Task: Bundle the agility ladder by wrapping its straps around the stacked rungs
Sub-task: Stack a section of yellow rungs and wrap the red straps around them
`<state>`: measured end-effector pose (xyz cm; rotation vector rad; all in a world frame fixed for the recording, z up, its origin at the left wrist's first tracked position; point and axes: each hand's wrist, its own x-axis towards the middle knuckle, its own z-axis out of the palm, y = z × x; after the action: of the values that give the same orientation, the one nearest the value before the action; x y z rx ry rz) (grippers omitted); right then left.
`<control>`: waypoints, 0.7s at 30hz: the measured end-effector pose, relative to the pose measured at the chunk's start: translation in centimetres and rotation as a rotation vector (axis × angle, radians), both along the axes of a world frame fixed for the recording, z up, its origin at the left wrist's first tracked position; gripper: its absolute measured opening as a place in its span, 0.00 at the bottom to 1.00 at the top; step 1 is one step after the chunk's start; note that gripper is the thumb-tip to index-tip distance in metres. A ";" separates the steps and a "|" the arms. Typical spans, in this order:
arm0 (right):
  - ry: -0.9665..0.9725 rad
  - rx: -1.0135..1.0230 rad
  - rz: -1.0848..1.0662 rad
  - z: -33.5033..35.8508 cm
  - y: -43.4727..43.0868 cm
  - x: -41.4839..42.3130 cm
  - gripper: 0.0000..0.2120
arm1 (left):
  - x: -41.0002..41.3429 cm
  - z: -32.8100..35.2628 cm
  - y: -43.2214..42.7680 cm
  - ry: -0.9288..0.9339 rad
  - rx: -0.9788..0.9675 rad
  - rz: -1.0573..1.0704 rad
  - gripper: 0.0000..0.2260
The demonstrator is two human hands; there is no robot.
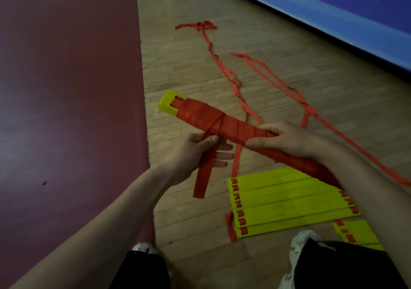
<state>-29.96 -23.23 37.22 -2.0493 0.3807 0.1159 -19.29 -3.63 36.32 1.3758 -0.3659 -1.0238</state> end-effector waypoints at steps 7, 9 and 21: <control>0.002 -0.358 -0.014 -0.1 0.3 0.1 0.13 | -1.2 -1.4 -0.9 -0.013 0.112 0.081 0.09; 0.025 -0.503 0.017 0.1 0.6 0.1 0.14 | -1.1 -1.3 -0.9 -0.013 0.112 0.087 0.08; 0.052 -0.912 0.128 -0.7 2.8 0.3 0.26 | -1.3 -2.0 -1.0 0.063 -0.001 0.159 0.07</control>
<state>-29.66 -20.38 36.53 -2.9773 0.3692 0.0779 -20.62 -4.64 34.27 1.3459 -0.2076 -0.9329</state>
